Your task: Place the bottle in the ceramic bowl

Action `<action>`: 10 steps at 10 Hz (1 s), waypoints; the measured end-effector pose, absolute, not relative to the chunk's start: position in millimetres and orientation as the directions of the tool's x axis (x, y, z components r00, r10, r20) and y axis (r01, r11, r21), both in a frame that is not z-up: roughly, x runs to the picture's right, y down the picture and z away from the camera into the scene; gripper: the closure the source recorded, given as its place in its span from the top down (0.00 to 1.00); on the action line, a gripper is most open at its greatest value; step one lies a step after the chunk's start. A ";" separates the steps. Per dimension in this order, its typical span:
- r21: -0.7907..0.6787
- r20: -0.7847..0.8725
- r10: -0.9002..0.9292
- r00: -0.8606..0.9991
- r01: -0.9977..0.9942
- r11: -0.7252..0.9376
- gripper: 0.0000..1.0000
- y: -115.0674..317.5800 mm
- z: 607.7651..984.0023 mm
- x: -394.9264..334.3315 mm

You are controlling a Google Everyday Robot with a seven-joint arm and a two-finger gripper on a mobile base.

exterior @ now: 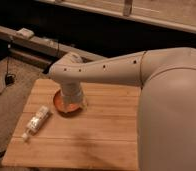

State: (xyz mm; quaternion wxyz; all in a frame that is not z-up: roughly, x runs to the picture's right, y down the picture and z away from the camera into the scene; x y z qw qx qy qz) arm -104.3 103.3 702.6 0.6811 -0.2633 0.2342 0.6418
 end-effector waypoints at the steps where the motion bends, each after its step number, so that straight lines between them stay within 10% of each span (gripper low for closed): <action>1: -0.058 -0.657 0.751 0.067 -0.998 0.038 0.65 103.4 702.6 -104.3; 10: -0.081 -0.641 0.763 0.088 -0.996 0.047 0.65 105.7 696.8 -127.5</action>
